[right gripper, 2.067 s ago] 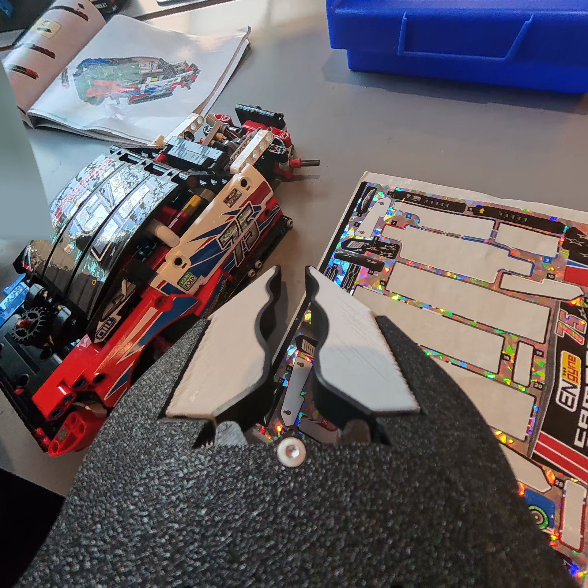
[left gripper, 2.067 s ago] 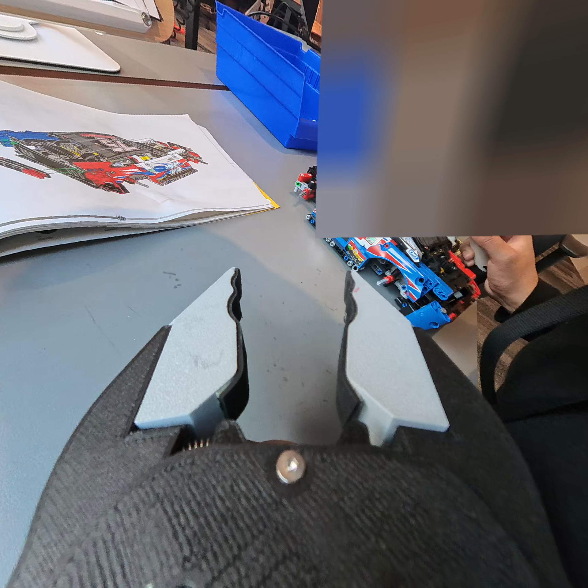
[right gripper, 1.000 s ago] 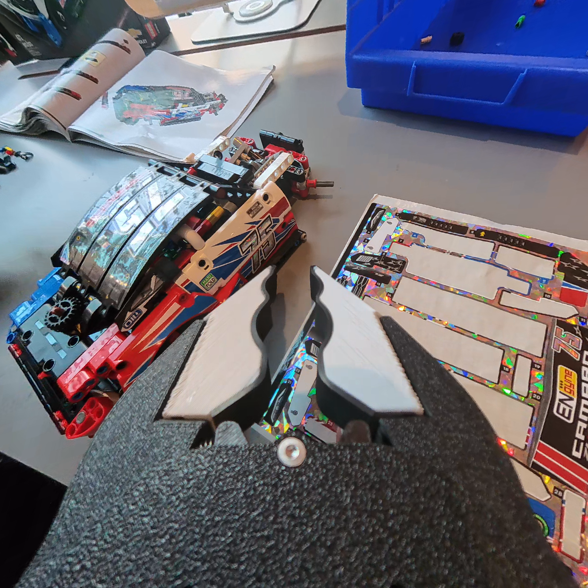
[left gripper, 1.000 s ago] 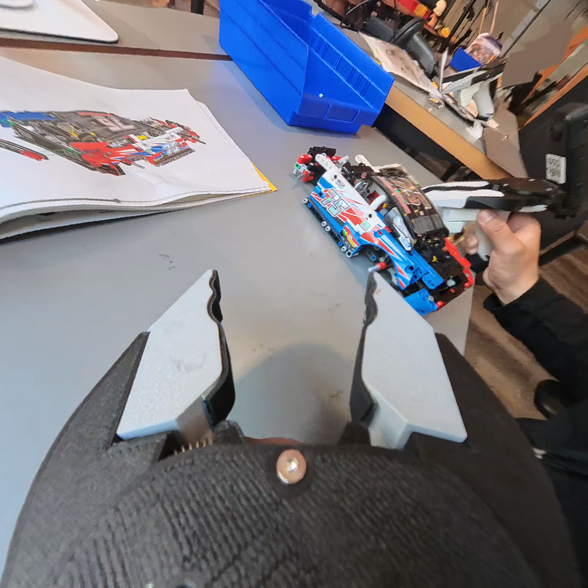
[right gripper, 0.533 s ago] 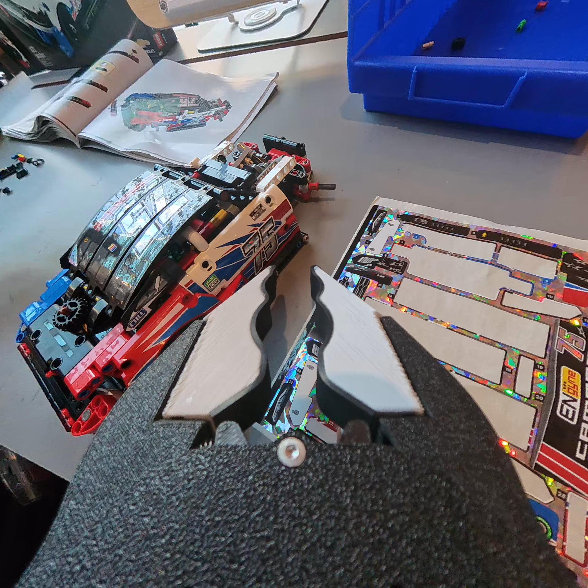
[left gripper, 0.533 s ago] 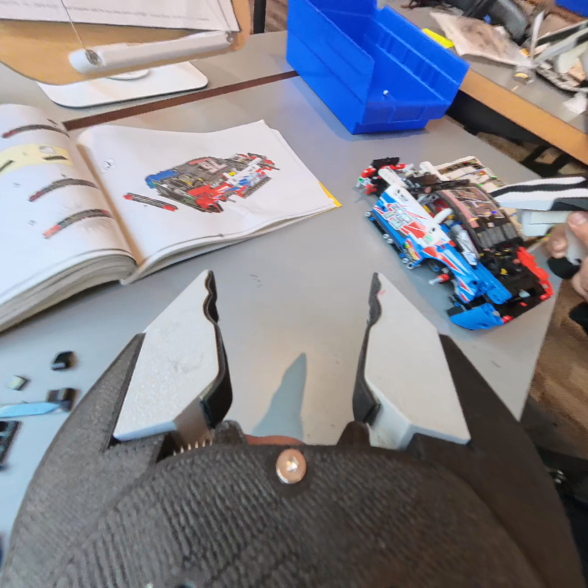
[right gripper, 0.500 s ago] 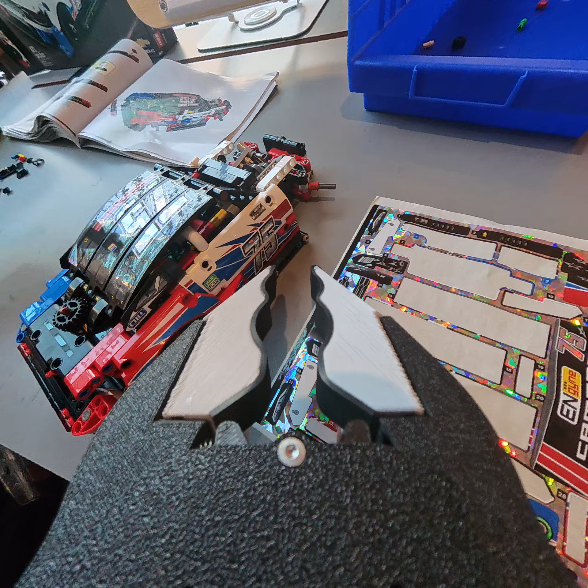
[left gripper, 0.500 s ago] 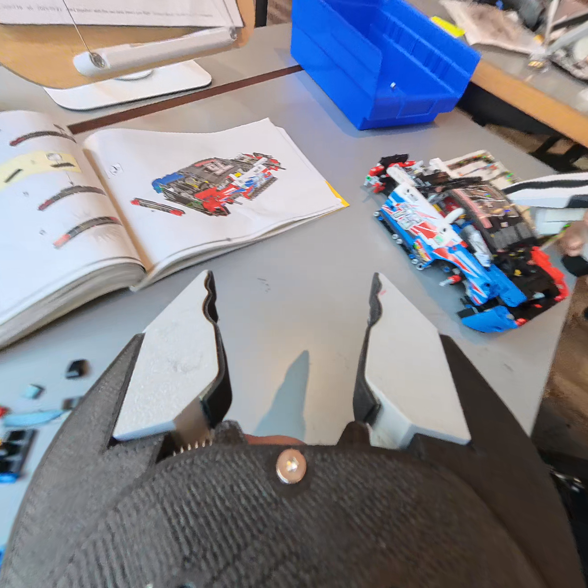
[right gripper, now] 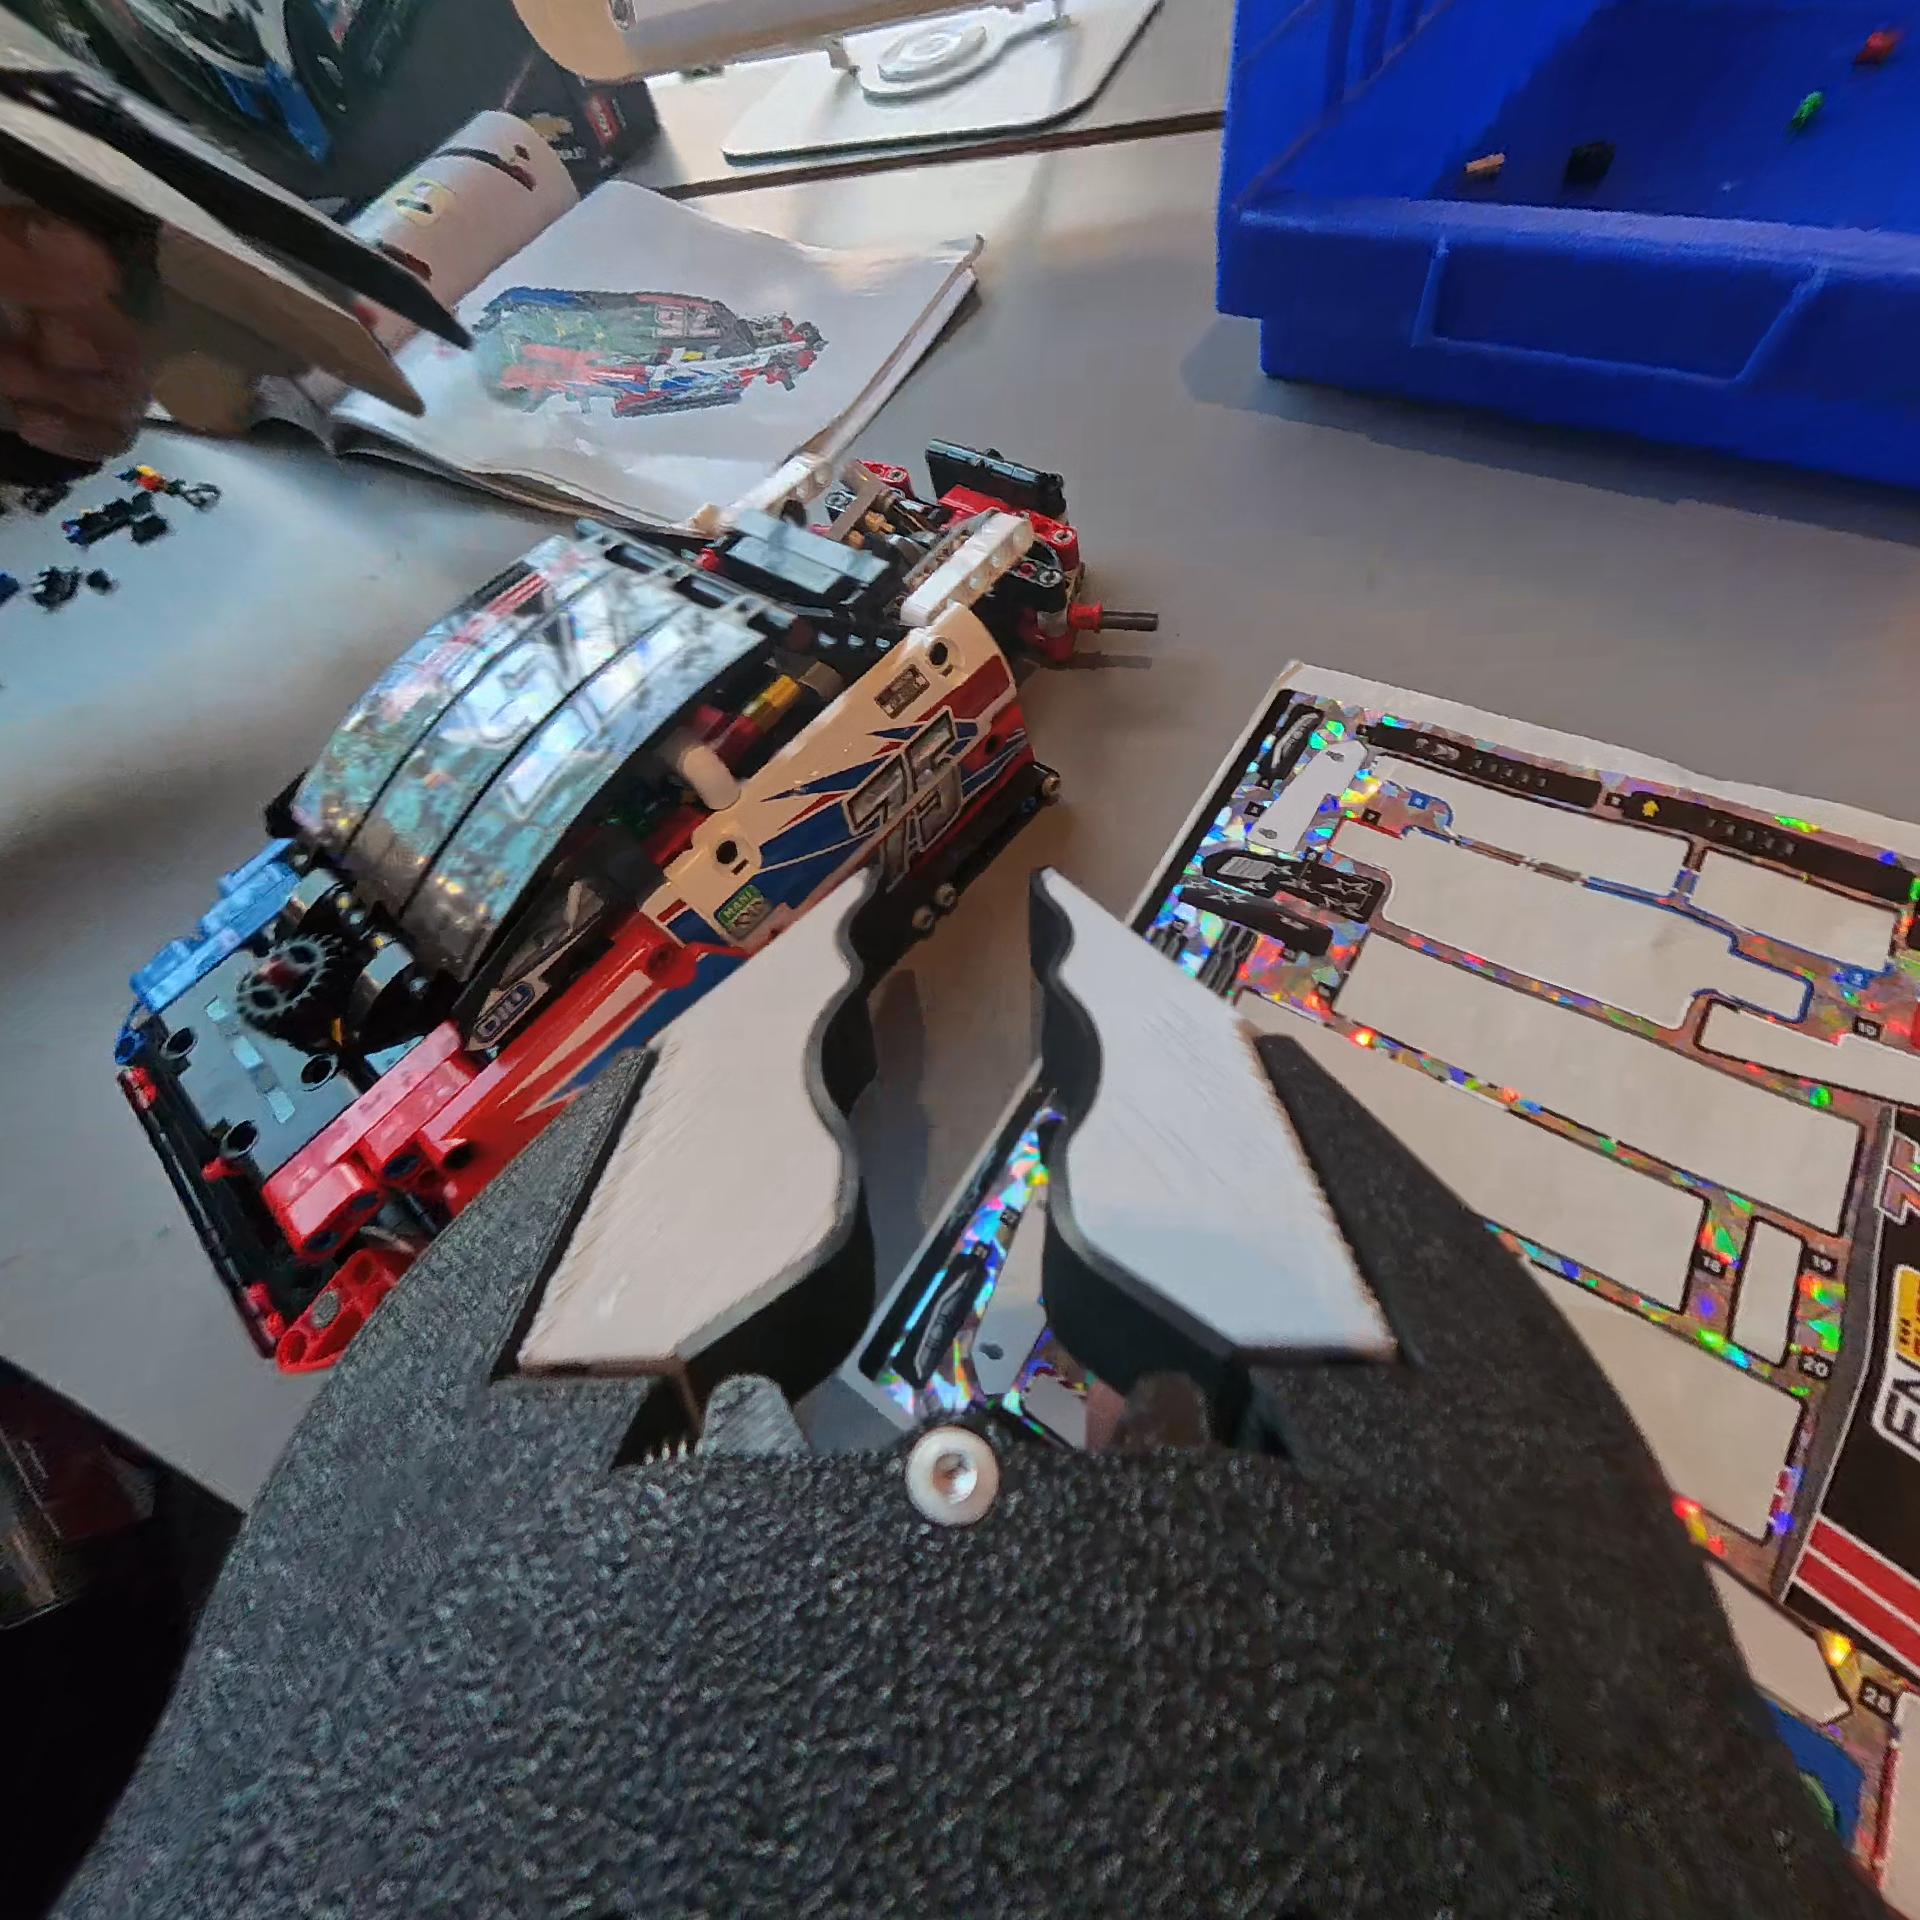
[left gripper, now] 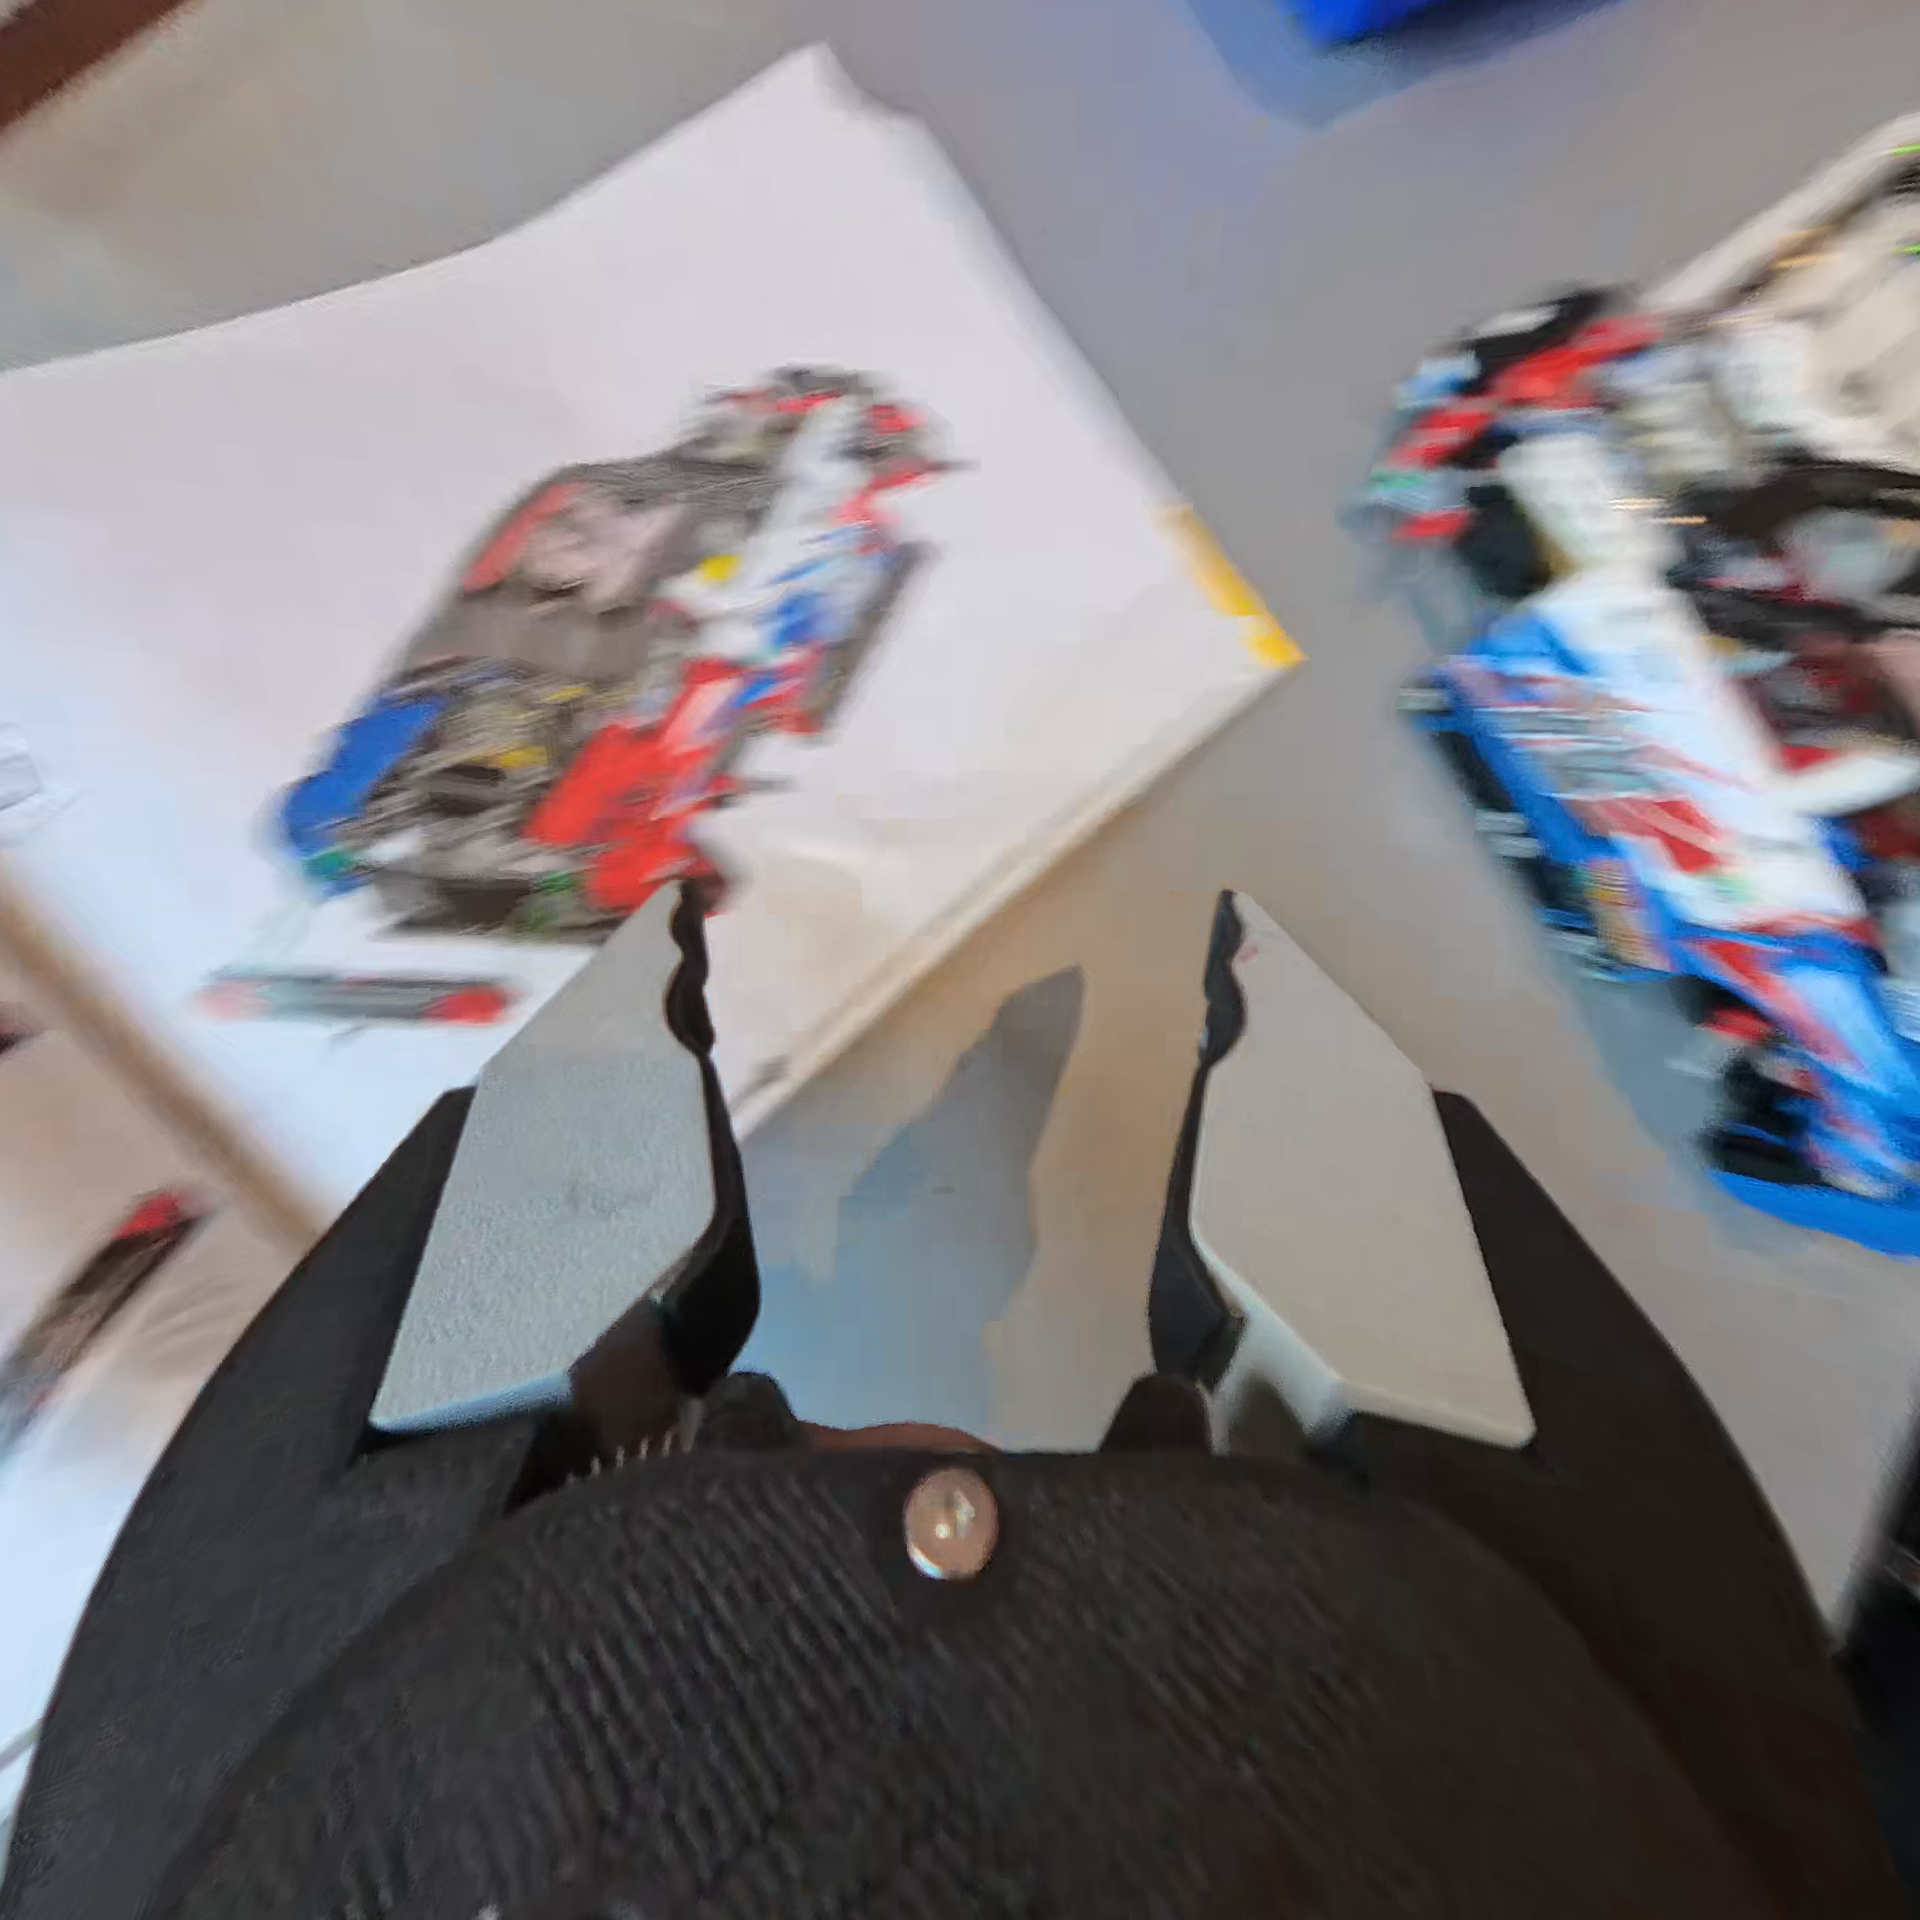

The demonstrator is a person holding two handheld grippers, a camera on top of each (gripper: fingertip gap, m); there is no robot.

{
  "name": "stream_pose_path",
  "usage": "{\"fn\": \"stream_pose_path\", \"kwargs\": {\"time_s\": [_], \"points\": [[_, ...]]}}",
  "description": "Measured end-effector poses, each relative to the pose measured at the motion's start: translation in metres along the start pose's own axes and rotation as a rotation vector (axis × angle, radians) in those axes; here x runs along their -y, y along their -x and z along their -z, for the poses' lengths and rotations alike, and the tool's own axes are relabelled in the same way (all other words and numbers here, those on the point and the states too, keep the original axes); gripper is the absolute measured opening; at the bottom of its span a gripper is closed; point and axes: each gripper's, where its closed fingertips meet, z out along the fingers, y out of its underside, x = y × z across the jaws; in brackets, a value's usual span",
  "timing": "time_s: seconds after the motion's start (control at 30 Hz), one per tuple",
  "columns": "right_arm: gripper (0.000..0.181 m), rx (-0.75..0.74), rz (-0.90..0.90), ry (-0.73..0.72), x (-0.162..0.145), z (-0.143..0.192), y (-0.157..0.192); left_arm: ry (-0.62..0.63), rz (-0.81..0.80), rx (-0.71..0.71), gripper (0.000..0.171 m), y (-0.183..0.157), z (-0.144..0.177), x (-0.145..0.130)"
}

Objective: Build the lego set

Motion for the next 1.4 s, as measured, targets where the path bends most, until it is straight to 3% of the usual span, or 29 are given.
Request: {"fn": "stream_pose_path", "kwargs": {"time_s": [0.1, 0.17, 0.3, 0.4, 0.53, 0.67, 0.73, 0.93, 1.2, 1.4], "points": [[0.023, 0.082, 0.107, -0.057, 0.005, 0.009, 0.023, -0.038, -0.166, -0.147, 0.085, -0.069, 0.011, -0.003], [0.024, 0.178, 0.157, -0.025, -0.004, 0.015, 0.043, 0.025, -0.267, -0.143, 0.088, -0.099, 0.016, -0.025], [0.027, 0.306, 0.274, 0.032, -0.027, 0.036, 0.078, 0.098, -0.359, -0.308, 0.089, -0.173, 0.025, -0.080], [0.027, 0.313, 0.348, 0.071, -0.039, 0.043, 0.089, 0.148, -0.447, -0.241, 0.087, -0.191, 0.008, -0.111], [0.023, 0.315, 0.425, 0.114, -0.041, 0.042, 0.095, 0.120, -0.471, -0.230, 0.066, -0.217, -0.009, -0.113], [0.020, 0.354, 0.473, 0.183, -0.040, 0.039, 0.100, 0.120, -0.478, -0.211, 0.051, -0.227, -0.022, -0.113], [0.019, 0.363, 0.482, 0.196, -0.039, 0.036, 0.102, 0.107, -0.514, -0.132, 0.044, -0.220, -0.026, -0.109], [0.010, 0.334, 0.478, 0.197, -0.031, 0.031, 0.105, 0.141, -0.498, -0.106, 0.043, -0.215, -0.017, -0.108], [0.013, 0.317, 0.441, 0.143, 0.016, 0.045, 0.105, 0.083, -0.477, -0.168, 0.039, -0.222, 0.024, -0.061], [0.012, 0.320, 0.412, 0.134, 0.033, 0.042, 0.101, 0.070, -0.442, -0.196, 0.039, -0.219, 0.028, -0.048]]}}
